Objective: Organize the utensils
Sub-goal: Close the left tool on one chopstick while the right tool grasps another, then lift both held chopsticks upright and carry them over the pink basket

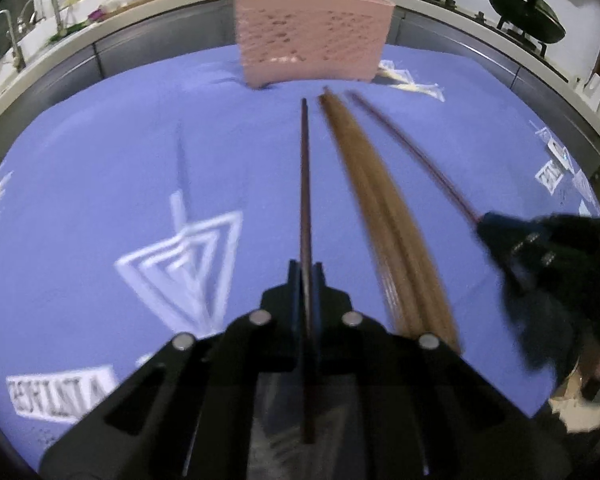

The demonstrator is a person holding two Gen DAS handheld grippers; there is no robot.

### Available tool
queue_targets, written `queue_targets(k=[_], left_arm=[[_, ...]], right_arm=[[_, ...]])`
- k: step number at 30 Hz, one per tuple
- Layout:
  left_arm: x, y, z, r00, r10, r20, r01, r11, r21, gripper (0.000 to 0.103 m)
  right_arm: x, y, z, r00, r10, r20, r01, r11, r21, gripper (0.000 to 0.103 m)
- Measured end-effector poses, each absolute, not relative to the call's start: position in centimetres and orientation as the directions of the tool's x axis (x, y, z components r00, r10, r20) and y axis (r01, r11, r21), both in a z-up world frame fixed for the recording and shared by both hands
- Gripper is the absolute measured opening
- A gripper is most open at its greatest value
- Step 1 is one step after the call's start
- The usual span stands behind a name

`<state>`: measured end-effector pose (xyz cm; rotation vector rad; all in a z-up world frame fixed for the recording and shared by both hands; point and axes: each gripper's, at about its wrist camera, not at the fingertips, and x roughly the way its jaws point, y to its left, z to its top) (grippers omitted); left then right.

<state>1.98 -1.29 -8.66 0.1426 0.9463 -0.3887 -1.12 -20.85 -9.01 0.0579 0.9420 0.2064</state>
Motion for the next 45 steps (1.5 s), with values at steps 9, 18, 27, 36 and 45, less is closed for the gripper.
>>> queue_targets(k=[9,18,27,36,45], left_arm=[[1.5,0.7,-8.3,0.466,-0.255,-0.847,0.430,0.902,-0.035,0.012],[10.3,-3.1,-7.7,0.467,-0.245,-0.850,0.444,0.896,-0.014,0.008],[9.9,-2.1,-1.4,0.569,-0.362,-0.738,0.463,0.883,-0.076,0.004],[1.7,2.1,7.7,0.754,-0.467,-0.462,0.498,0.865,-0.061,0.004],[0.9,2.2,7.6,0.776,-0.452,-0.440,0.496,0.868,-0.018,0.005]], right_arm=[[-1.4,-23.3,-8.7,0.479,0.271,-0.835,-0.177,0.961,0.210,0.009],[9.6,-20.5,-7.8,0.466,0.297,-0.833,-0.219,0.951,0.217,0.010],[10.8,-21.6,-2.9,0.564,0.395,-0.725,-0.262,0.918,0.297,0.005],[0.9,-23.0,5.8,0.847,0.370,-0.382,-0.323,0.928,0.183,0.005],[0.0,-23.3,5.7,0.877,0.318,-0.359,-0.277,0.947,0.162,0.005]])
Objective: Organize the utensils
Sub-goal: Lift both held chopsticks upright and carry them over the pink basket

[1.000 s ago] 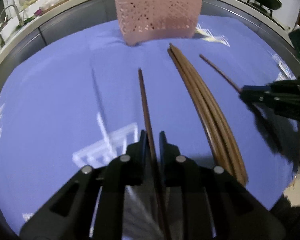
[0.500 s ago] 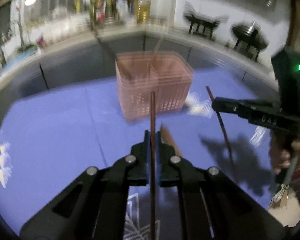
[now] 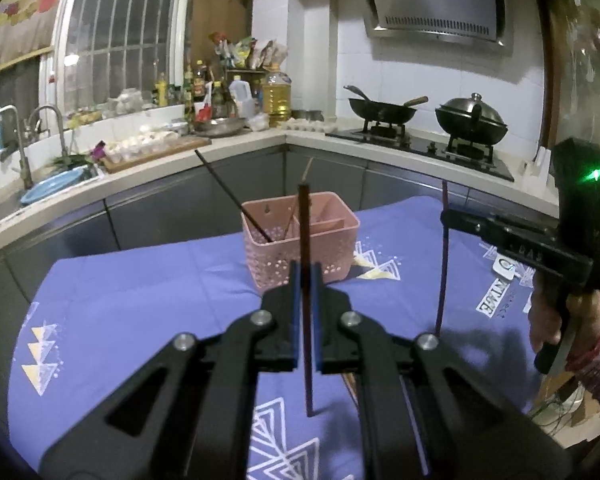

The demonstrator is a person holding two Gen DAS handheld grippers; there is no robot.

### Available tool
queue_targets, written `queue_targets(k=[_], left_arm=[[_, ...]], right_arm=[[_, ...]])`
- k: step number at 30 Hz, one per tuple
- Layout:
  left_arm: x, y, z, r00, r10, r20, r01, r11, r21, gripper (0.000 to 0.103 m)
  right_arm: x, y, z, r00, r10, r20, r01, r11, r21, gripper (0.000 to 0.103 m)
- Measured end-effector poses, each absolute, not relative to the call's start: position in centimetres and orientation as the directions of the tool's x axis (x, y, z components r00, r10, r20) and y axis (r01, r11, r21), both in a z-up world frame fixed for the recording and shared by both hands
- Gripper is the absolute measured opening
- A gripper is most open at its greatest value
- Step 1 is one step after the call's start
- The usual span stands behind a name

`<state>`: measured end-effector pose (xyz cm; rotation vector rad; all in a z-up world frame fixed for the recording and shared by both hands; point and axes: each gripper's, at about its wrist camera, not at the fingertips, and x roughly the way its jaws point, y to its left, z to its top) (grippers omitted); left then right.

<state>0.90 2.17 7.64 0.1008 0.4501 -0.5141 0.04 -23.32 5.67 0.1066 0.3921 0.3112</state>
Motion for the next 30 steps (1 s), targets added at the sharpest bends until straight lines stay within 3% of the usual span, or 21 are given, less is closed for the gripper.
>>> queue_targets(k=[5,11,16,30], left_arm=[[4.0,1.3,9.8,0.770,-0.445,-0.457,0.485,0.874,-0.035,0.004],[9.1,0.0,17.5,0.834,-0.445,-0.326,0.454,0.889,-0.052,0.004],[13.6,-1.8,19.8,0.886,-0.391,-0.251,0.397,0.917,-0.027,0.004],[20.6,-3.9,10.6,0.833,-0.349,-0.431,0.374,0.927,-0.028,0.005]], right_arm=[[2.9,-22.5,8.1,0.852,0.365,-0.376,-0.322,0.931,0.174,0.005],[8.6,-21.8,17.2,0.916,0.363,-0.173,-0.328,0.923,0.201,0.005],[13.1,-21.5,19.6,0.956,0.288,-0.060,-0.270,0.939,0.213,0.005],[19.7,-19.4,8.7,0.894,0.323,-0.310,-0.276,0.943,0.188,0.005]])
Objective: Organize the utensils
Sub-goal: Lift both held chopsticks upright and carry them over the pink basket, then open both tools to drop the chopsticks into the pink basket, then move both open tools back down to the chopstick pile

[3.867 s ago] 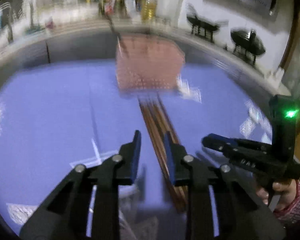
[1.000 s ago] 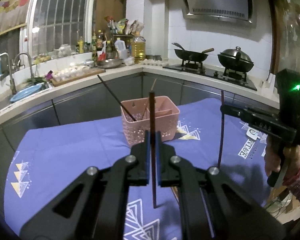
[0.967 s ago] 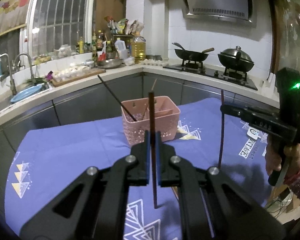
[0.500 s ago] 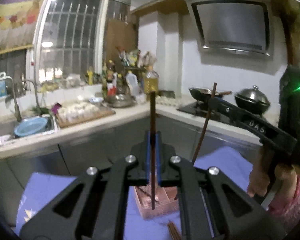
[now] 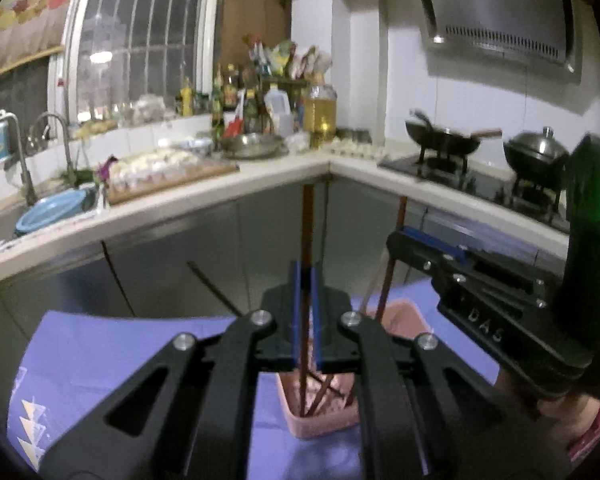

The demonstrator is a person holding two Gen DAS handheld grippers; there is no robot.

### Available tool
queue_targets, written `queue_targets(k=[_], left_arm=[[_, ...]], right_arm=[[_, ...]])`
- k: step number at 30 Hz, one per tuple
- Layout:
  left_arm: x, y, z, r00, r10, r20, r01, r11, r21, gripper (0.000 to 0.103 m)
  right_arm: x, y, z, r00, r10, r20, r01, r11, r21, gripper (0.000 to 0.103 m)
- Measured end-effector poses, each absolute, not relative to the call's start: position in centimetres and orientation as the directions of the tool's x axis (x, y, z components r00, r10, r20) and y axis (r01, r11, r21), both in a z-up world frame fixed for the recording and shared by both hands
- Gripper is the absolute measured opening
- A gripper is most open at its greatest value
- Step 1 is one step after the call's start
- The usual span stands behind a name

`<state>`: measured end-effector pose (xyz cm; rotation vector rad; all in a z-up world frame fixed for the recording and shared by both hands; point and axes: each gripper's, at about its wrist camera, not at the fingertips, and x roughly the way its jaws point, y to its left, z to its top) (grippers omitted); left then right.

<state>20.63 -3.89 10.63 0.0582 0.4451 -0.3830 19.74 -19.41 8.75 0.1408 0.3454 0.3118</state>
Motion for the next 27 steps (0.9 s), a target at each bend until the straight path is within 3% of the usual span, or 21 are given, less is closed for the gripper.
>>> queue_targets(k=[2,3,4,6,8,15,18,20,22,23,25,27], left_arm=[[20.5,-4.2,9.6,0.813,-0.344,-0.469,0.377,0.926,-0.026,0.006],[20.6,-4.5,9.0,0.797,-0.342,-0.497,0.381,0.924,-0.023,0.014],[20.6,-4.6,8.7,0.789,-0.335,-0.515,0.381,0.924,-0.017,0.035],[19.9,-4.7,8.7,0.806,-0.300,-0.510,0.356,0.934,0.014,0.055],[18.6,-4.3,9.3,0.826,-0.302,-0.477,0.353,0.936,0.018,0.055],[11.9,-0.8,12.7,0.863,-0.353,-0.362,0.351,0.933,-0.074,0.055],[8.8,1.0,11.2,0.862,-0.345,-0.370,0.331,0.938,-0.104,0.059],[7.1,1.9,8.8,0.847,-0.334,-0.413,0.315,0.942,-0.115,0.059],[5.6,2.2,5.2,0.816,-0.310,-0.488,0.298,0.949,-0.103,0.058],[5.0,2.3,3.4,0.794,-0.303,-0.527,0.298,0.950,-0.096,0.057],[4.0,2.3,-0.6,0.714,-0.318,-0.624,0.306,0.943,-0.130,0.039],[3.3,2.1,-3.3,0.635,-0.359,-0.684,0.319,0.928,-0.190,0.028]], right_arm=[[19.6,-19.1,8.2,0.877,0.348,-0.333,-0.295,0.934,0.200,0.006],[19.3,-19.1,8.1,0.872,0.362,-0.330,-0.306,0.929,0.209,0.007],[19.2,-18.9,8.1,0.858,0.380,-0.345,-0.320,0.922,0.220,0.009],[18.9,-18.7,8.2,0.833,0.408,-0.373,-0.337,0.909,0.244,0.019],[18.0,-18.6,8.9,0.837,0.411,-0.361,-0.337,0.907,0.251,0.046],[11.3,-19.9,12.3,0.891,0.405,-0.207,-0.345,0.899,0.270,0.048],[7.8,-21.5,11.0,0.895,0.395,-0.207,-0.317,0.891,0.326,0.048],[5.8,-22.3,8.7,0.885,0.394,-0.249,-0.291,0.884,0.365,0.048],[4.0,-22.2,5.1,0.852,0.382,-0.357,-0.251,0.898,0.361,0.047],[3.2,-22.0,3.2,0.834,0.365,-0.413,-0.228,0.911,0.345,0.040],[2.0,-21.0,-1.7,0.744,0.345,-0.572,-0.188,0.930,0.316,0.028],[1.2,-20.1,-5.2,0.659,0.350,-0.666,-0.177,0.932,0.315,0.023]])
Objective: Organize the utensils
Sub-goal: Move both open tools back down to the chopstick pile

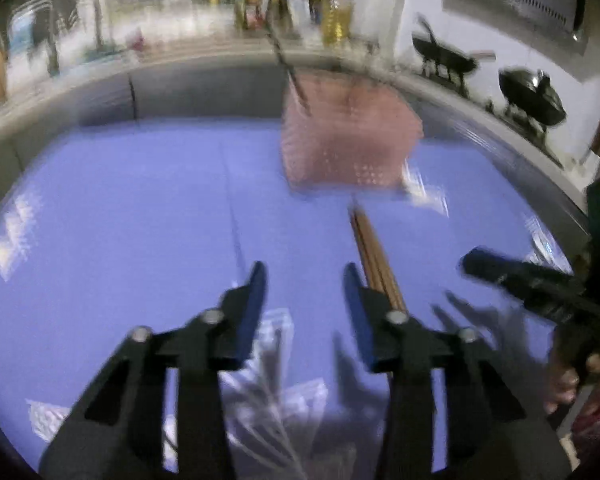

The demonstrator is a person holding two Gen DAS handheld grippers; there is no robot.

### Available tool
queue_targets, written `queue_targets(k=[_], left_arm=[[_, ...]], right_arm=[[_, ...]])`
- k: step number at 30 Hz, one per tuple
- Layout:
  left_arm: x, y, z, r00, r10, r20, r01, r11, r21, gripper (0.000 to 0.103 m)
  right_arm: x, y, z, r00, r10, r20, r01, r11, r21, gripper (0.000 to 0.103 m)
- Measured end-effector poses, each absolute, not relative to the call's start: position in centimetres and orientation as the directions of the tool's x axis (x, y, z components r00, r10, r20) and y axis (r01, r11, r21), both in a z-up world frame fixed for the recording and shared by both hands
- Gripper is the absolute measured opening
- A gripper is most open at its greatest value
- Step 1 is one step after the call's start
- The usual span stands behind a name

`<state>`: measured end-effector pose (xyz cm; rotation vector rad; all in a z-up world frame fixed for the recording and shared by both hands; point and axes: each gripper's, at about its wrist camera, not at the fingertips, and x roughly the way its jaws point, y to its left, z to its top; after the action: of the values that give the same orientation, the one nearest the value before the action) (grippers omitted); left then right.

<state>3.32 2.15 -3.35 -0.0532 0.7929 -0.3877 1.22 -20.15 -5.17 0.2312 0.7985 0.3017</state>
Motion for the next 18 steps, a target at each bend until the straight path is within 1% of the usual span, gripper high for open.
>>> queue_targets(k=[1,5,8,11,13,16,18], left_arm=[[3.0,2.0,-4.4,0.607,-0.376,-0.700,0.323,0.922,-0.215,0.025],[1.7,1.1,-5.9,0.548,-0.432,-0.716,0.360,0.895,-0.265,0.025],[0.9,0.1,-6.4,0.536,-0.438,-0.722,0.391,0.887,-0.248,0.025],[0.6,-0.6,-6.7,0.532,-0.432,-0.728,0.400,0.886,-0.233,0.025],[0.5,-0.8,-7.0,0.528,-0.425,-0.735,0.398,0.889,-0.228,0.025],[1.0,-1.4,-7.2,0.523,-0.404,-0.750,0.396,0.895,-0.206,0.025],[1.2,-1.7,-7.5,0.518,-0.391,-0.761,0.400,0.897,-0.188,0.025]], right_arm=[[0.7,-19.7,-6.6,0.625,0.354,-0.696,-0.177,0.932,0.315,0.022],[-0.5,-18.4,-8.4,0.578,0.362,-0.732,-0.189,0.931,0.311,0.022],[-0.5,-16.9,-8.6,0.556,0.366,-0.746,-0.226,0.930,0.289,0.021],[-0.2,-16.2,-8.8,0.555,0.334,-0.762,-0.240,0.941,0.238,0.021],[-0.3,-15.6,-8.6,0.569,0.294,-0.769,-0.250,0.952,0.179,0.021],[-0.5,-16.0,-9.0,0.576,0.279,-0.768,-0.248,0.955,0.160,0.022],[-0.8,-16.4,-8.7,0.618,0.206,-0.759,-0.209,0.973,0.094,0.022]])
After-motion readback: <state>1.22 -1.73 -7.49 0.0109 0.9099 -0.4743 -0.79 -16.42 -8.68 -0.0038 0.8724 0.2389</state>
